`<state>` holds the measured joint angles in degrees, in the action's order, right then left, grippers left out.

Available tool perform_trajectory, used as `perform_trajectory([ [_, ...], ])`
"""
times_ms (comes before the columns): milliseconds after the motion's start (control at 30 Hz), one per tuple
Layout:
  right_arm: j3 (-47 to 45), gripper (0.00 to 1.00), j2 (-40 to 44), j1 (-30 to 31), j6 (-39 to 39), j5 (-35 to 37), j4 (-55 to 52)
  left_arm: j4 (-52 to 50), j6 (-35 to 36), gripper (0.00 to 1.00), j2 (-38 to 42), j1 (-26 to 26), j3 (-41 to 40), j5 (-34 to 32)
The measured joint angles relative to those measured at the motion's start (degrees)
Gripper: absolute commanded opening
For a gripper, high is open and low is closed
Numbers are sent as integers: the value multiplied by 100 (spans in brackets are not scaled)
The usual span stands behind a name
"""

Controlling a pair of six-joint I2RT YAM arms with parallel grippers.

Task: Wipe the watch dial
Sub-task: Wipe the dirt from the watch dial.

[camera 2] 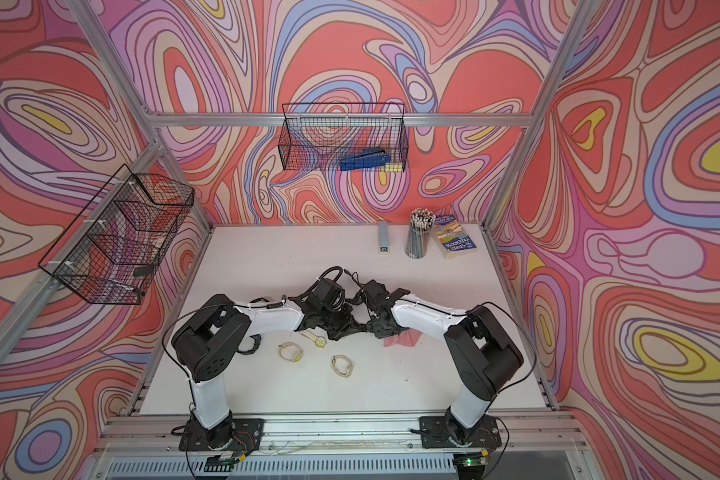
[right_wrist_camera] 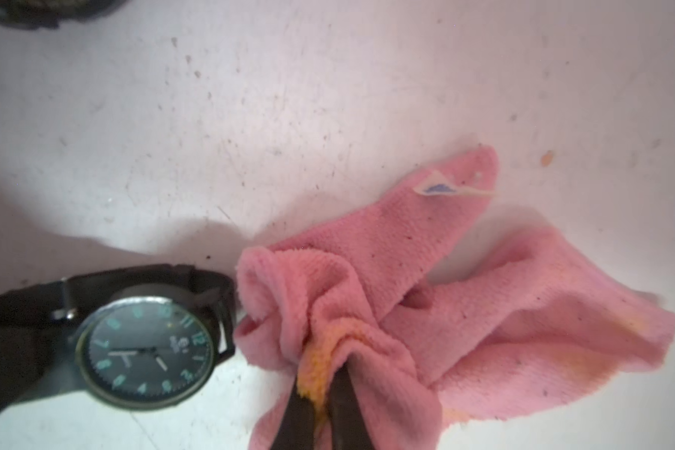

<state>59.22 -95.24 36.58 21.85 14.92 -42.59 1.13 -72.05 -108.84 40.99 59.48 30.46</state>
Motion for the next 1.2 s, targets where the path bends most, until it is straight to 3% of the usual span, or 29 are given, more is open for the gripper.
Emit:
perform_trajectory([
  [167,415,0,243,221,-72,-11,-79,0,0,0,0,0,0,0],
  [400,254,0,57,365,26,-509,378,0,0,0,0,0,-2,-7],
  [767,-334,0,-44,-22,310,-817,953,2,0,0,0,0,-76,-81],
  [1033,-387,0,258,-490,133,-728,564,2,0,0,7,0,-76,-50],
  [1200,-42,0,494,-129,133,-741,319,0,0,0,7,0,-76,-48],
])
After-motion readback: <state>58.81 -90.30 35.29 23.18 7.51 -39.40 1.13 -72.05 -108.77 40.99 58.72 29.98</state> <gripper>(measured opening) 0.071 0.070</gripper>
